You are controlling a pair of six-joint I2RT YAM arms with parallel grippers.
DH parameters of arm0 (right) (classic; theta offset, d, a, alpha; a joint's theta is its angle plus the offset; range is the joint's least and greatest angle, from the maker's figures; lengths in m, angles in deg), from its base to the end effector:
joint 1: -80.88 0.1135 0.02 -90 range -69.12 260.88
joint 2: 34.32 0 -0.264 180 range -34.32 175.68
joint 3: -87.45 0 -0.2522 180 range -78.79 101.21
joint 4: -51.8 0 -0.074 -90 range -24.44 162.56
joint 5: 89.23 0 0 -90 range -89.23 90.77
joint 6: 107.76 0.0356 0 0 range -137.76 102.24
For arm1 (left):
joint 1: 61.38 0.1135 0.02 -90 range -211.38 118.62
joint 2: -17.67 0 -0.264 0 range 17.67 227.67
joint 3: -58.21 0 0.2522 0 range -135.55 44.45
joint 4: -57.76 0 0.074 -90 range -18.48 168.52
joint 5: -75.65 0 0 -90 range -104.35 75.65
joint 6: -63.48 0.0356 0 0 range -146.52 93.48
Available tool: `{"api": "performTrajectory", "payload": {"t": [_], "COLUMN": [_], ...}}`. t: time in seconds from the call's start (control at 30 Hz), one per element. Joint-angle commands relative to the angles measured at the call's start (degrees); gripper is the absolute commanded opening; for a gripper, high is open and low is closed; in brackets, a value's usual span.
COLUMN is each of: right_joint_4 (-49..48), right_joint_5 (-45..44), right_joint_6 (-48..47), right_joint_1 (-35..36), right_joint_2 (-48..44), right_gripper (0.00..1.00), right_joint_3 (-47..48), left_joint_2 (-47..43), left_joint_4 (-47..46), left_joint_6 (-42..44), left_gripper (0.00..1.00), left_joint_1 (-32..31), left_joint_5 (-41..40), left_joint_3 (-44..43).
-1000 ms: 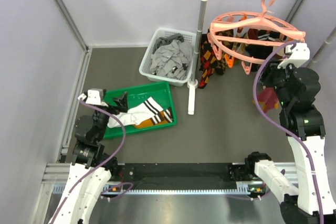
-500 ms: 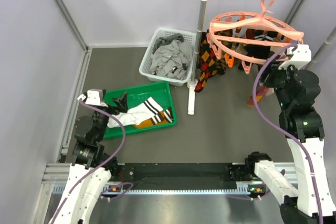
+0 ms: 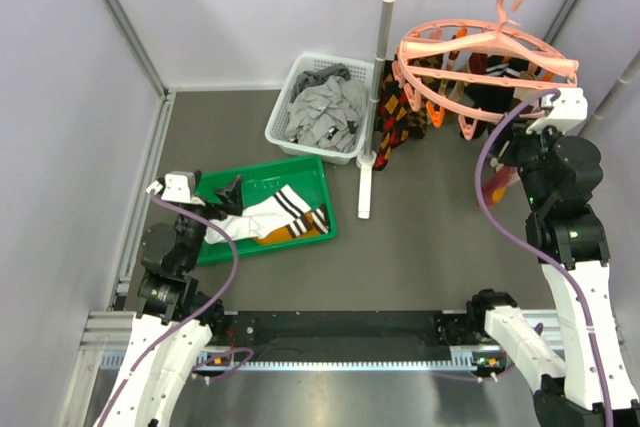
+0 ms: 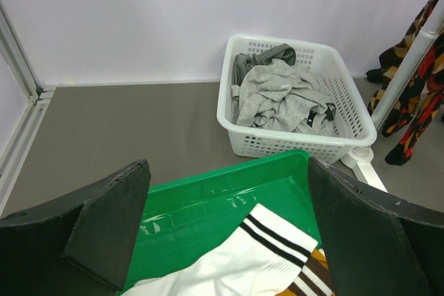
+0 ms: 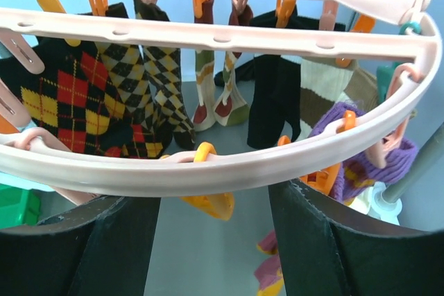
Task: Clip the socks to the hanger
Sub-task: Open the clamp at the hanger.
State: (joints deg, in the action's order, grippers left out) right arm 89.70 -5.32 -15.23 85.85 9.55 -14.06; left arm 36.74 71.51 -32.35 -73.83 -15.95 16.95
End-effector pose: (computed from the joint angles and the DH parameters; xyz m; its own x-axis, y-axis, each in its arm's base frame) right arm 0.1462 0.0089 0.4335 -0.0561 0.0392 -0.9977 0.0219 0.9990 0.0380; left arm 0.1100 -0.0233 0.3111 0.1234 -0.1312 -0.9836 0.2021 0.9738 -0.1046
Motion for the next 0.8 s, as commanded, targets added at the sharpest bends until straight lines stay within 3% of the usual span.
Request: {"api": "performTrajectory", "payload": {"t": [0.0, 0.5, 0.77], "right_joint_4": [-5.77, -9.37, -9.29], "right_joint_5": [-1.38, -6.48, -9.20], "right_joint_6": [-0.77, -1.21, -2.26], "right_joint_1": [-0.58, 0.39, 1.79], "right_joint_2": [-0.55, -1.25, -0.46], "right_gripper": [0.62, 0.65, 0.60], "right_joint_3": [-0.92, -3.03, -2.33], "left_joint_2": [-0.79, -1.67, -1.76], "left_joint_4": [-2.63, -2.54, -2.54], "left_joint_6": [0.55, 0.55, 0.55], "left_gripper": [0.99, 0.99, 0.99], "left_joint_1": [-0.21, -0.12, -0.12], "left_joint_5": [-0.77, -2.35, -2.52], "left_joint_3": [0.35, 0.44, 0.44]}}
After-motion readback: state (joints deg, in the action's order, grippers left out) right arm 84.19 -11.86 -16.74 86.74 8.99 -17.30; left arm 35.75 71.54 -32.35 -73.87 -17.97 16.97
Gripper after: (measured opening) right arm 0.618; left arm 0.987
